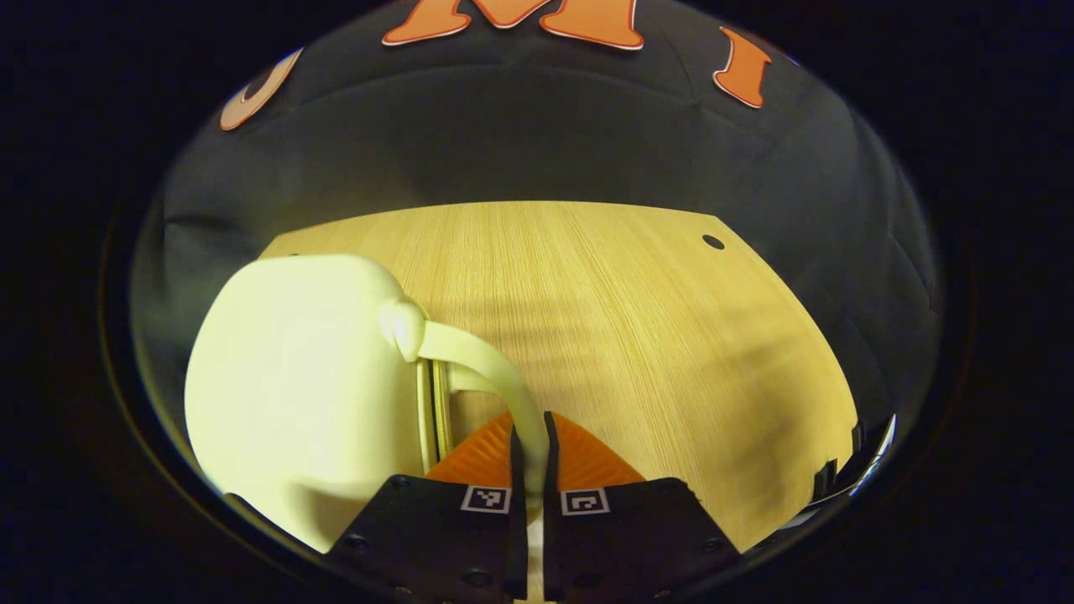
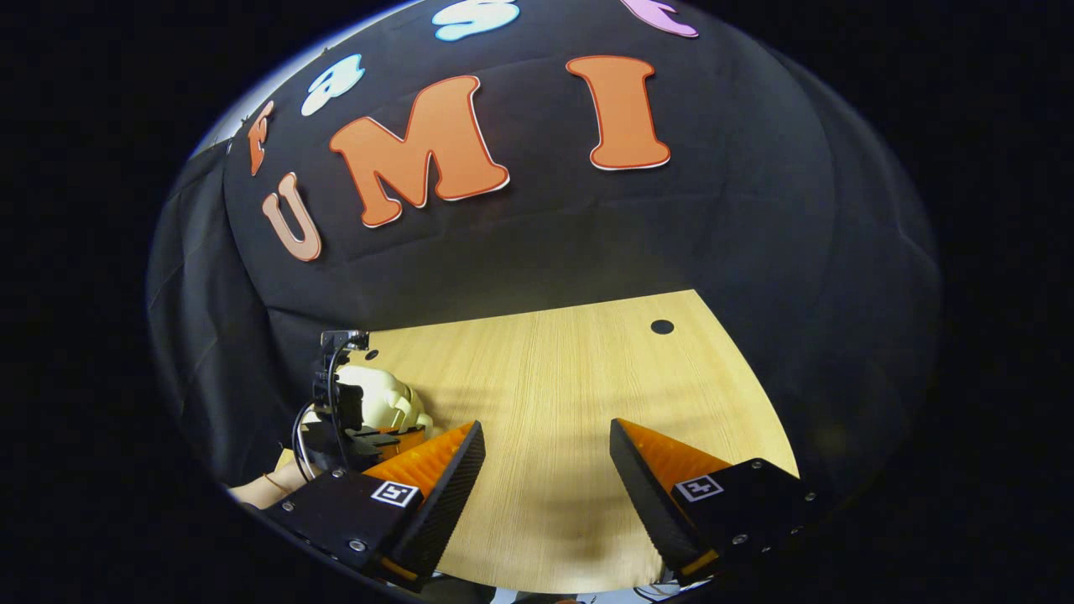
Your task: First open the suitcase, pack the skin care products into it, and then close the suitcase.
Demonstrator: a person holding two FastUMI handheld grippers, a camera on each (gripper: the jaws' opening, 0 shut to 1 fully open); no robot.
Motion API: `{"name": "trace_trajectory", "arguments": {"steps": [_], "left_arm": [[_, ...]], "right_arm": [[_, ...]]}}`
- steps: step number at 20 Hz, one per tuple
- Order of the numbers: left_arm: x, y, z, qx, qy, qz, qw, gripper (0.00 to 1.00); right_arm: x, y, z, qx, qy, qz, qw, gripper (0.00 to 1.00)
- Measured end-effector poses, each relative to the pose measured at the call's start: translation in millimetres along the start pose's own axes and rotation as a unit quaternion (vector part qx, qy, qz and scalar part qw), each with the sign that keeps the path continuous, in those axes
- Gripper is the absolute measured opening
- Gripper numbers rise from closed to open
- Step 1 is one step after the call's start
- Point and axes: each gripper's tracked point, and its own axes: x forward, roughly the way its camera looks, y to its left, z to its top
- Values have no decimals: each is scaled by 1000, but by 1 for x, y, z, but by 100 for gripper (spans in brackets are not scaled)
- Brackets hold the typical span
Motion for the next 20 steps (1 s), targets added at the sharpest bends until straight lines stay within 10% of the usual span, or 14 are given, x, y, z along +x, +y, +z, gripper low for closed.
{"name": "trace_trajectory", "arguments": {"steps": [6, 11, 12, 13, 16, 20], "left_arm": [[15, 3, 77, 23, 12, 19, 999, 22], [28, -20, 175, 33, 10, 3, 999, 95], [-14, -43, 126, 35, 7, 10, 999, 98], [-13, -56, 187, 34, 4, 15, 999, 99], [4, -3, 180, 15, -10, 12, 1000, 99], [-84, -20, 246, 14, -66, -14, 998, 99]], "right_arm": [[8, 4, -20, -6, 17, 4, 1000, 95], [29, 2, -38, -8, 41, -11, 999, 95], [35, 2, -43, -13, 45, -16, 999, 95], [40, 1, -46, -17, 50, -21, 998, 96], [46, 3, -55, -26, 62, -29, 997, 96], [52, 25, -45, -18, 58, -24, 998, 96]]}}
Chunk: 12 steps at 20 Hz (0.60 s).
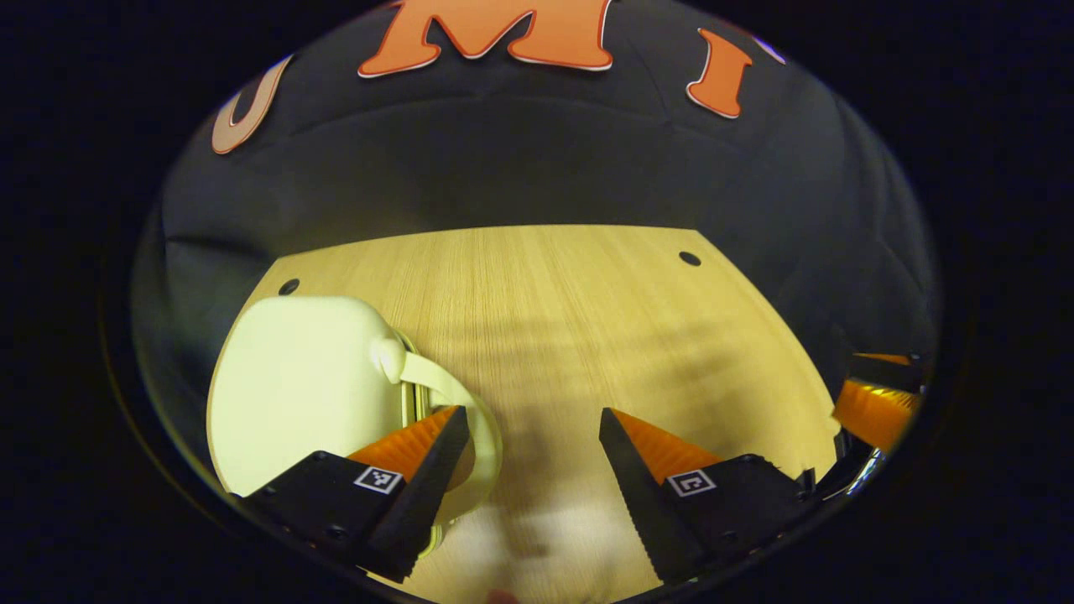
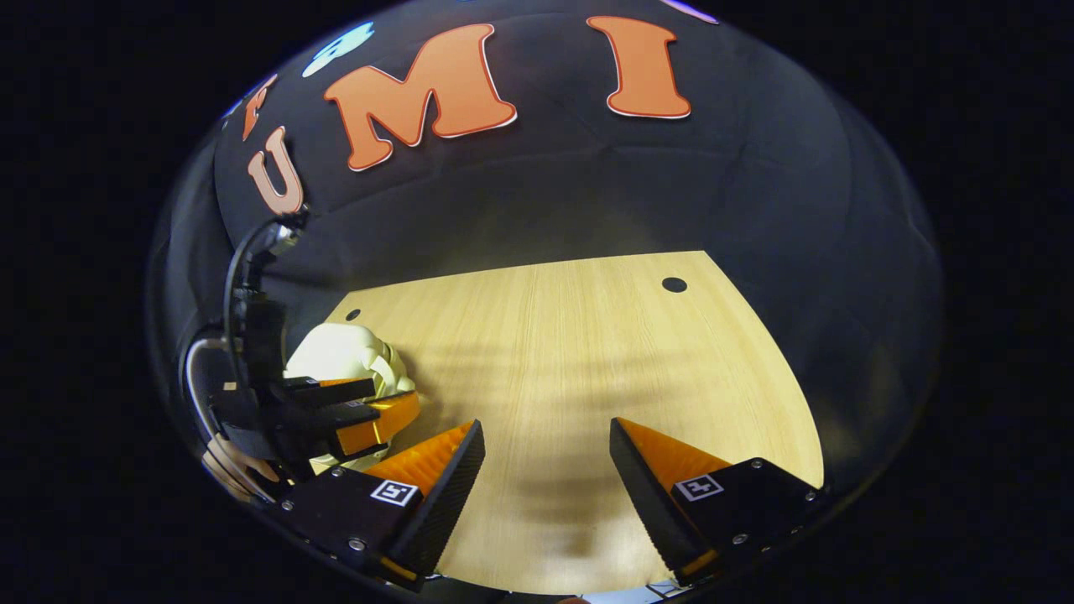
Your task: First open the suitcase, pack the skin care products into it, and then close the suitcase.
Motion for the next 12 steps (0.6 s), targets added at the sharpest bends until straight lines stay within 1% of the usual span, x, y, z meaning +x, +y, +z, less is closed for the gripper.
{"name": "trace_trajectory", "arguments": {"steps": [1, 3, 4, 6, 7, 8, 9, 10, 12], "left_arm": [[-21, -1, 20, 7, -24, 3, 1000, 99], [-71, 5, 73, 19, -79, 15, 997, 98], [-99, 10, 93, 22, -111, 25, 993, 98], [-156, 27, 136, 27, -177, 50, 983, 98], [-179, 30, 138, 30, -208, 64, 976, 99], [-204, 40, 150, 33, -235, 78, 968, 99], [-214, 32, 145, 36, -255, 90, 962, 99], [-235, 37, 152, 36, -268, 98, 958, 99], [-238, 38, 144, 23, -283, 108, 953, 99]], "right_arm": [[-2, 5, 7, -1, -7, 1, 1000, 96], [-10, 15, 23, -8, -30, 0, 1000, 96], [-13, 20, 33, -11, -43, -3, 999, 95], [-24, 29, 56, -10, -78, -6, 997, 95], [-30, 34, 69, -10, -99, -9, 995, 95], [-37, 38, 82, -12, -121, -13, 992, 95], [-43, 42, 94, -17, -144, -18, 989, 95], [-52, 45, 104, -23, -165, -26, 986, 95], [-64, 55, 124, -33, -205, -36, 977, 96]]}}
